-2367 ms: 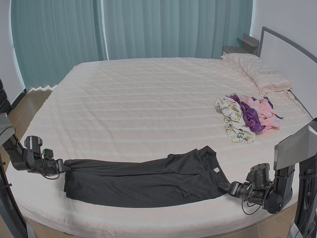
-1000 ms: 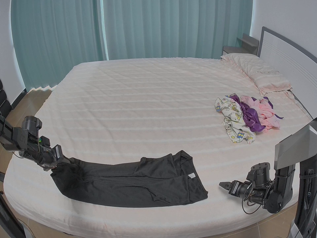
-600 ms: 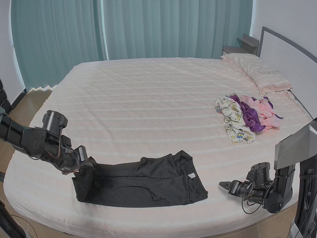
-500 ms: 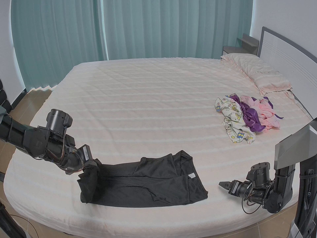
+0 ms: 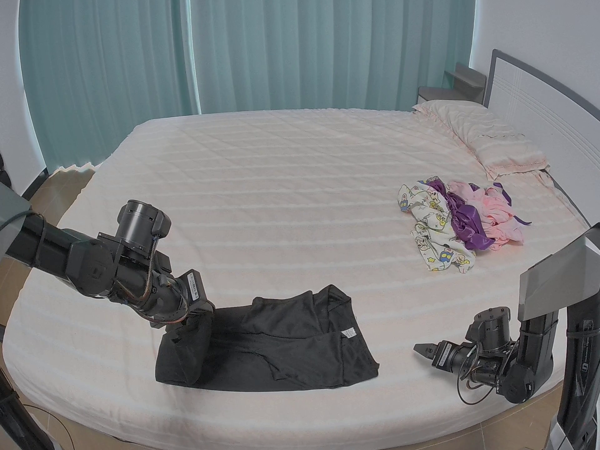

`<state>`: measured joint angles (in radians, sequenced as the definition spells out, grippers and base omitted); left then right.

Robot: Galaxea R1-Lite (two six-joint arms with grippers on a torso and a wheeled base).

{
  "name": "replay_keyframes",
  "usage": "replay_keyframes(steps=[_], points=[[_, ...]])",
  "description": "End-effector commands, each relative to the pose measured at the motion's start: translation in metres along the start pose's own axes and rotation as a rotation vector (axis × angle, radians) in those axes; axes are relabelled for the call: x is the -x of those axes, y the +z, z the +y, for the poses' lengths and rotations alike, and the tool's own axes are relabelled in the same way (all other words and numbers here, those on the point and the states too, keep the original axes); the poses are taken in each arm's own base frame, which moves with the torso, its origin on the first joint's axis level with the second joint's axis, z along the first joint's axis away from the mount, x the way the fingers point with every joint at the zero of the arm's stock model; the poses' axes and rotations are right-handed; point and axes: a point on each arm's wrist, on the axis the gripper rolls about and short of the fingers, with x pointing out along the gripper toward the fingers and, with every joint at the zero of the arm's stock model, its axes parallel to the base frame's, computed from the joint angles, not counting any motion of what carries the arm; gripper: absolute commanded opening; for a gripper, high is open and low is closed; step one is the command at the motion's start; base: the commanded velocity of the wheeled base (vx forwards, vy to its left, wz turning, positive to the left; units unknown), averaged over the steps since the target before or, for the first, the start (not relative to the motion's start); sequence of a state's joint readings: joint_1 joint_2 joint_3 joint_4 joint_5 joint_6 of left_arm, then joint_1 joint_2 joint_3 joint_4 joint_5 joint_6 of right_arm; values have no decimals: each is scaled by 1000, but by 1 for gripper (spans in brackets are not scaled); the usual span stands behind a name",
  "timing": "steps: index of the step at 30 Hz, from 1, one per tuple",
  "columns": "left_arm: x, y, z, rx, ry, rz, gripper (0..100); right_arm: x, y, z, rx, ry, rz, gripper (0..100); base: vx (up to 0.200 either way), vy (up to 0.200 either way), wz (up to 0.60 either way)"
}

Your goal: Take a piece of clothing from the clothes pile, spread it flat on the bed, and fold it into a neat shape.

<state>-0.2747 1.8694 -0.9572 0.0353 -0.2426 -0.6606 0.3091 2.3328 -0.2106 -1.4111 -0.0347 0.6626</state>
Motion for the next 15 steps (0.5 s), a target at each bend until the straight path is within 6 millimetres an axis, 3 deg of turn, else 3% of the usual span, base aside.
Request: replay_keyframes(steps=[1, 14, 15], points=[[-11, -1, -3, -7, 5, 22, 0, -1, 0, 0, 0, 1, 1, 100, 0, -200, 0], [-32, 4, -18, -3, -11, 39, 0, -1, 0, 0, -1, 0, 1, 100, 0, -200, 0], [-37, 3, -20, -8, -10, 46, 0, -1, 0, 0, -1, 0, 1, 100, 0, 0, 0]])
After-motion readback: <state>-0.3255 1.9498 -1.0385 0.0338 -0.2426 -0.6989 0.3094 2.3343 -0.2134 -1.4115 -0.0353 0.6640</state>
